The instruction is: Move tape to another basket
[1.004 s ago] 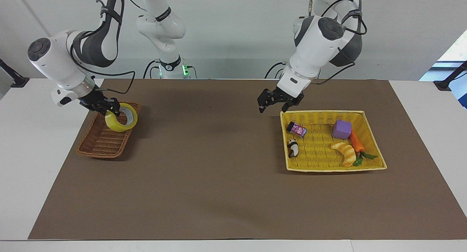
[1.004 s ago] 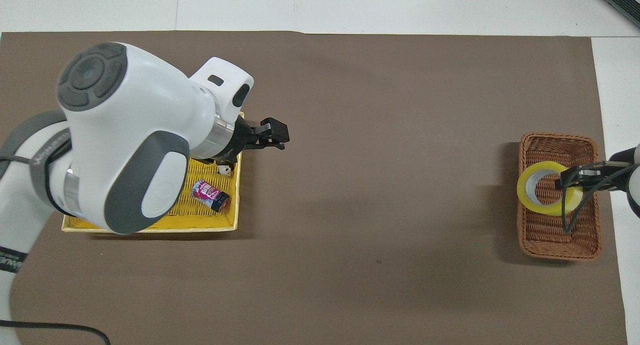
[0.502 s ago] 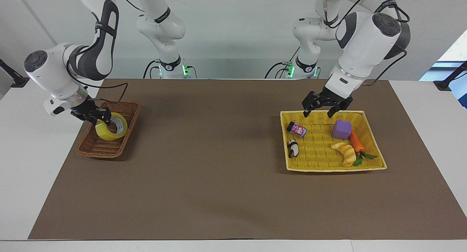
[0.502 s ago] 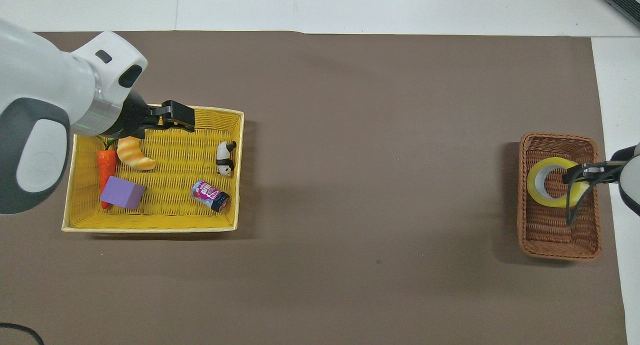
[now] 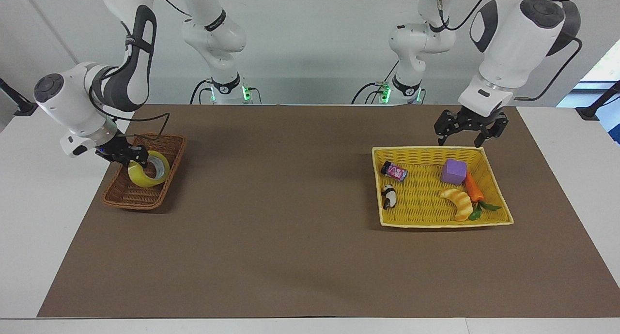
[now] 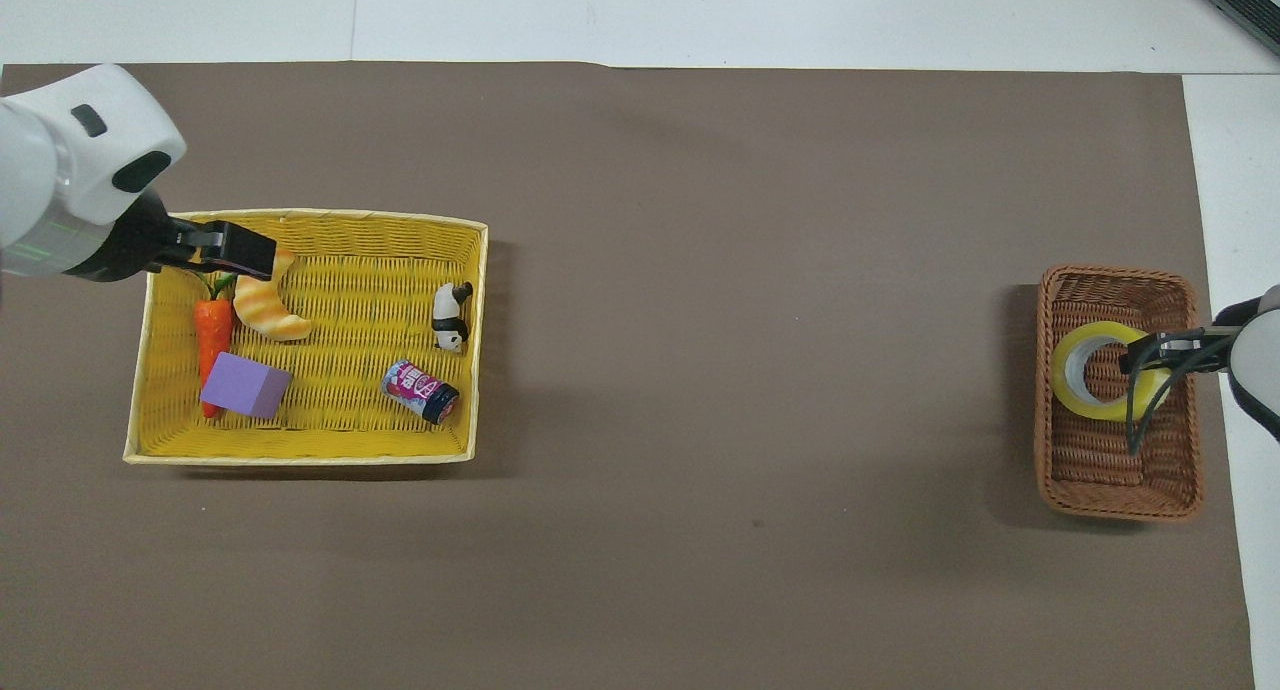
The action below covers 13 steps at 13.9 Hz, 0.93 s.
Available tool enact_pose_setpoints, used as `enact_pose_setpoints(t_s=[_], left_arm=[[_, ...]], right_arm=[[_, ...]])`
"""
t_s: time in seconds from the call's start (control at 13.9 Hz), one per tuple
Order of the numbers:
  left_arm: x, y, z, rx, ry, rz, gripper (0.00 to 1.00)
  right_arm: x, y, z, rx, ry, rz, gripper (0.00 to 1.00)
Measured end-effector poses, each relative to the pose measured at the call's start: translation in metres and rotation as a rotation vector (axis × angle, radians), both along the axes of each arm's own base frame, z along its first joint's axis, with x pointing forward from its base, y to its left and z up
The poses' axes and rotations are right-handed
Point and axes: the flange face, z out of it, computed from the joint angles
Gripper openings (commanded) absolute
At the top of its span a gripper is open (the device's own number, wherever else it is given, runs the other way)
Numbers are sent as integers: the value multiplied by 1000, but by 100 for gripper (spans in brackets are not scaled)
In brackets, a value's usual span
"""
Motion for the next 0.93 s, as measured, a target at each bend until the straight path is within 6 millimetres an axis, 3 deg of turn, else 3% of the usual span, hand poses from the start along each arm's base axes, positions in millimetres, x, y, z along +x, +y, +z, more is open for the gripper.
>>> enact_pose_setpoints(t_s=[0.07,0.29,0.65,0.93], left_arm=[[-1,14,5,3,2,-5,100],[-15,41,17,15,59,-8,100],[-37,47,55,31,109,-3,100],[-45,61,59,33,111,24,100]], right_arm=[[0,0,0,0,0,-1,100],[0,0,-1,0,1,-1,100],[-1,-1,-1,0,1,-1,100],[1,1,0,0,-1,2,100]])
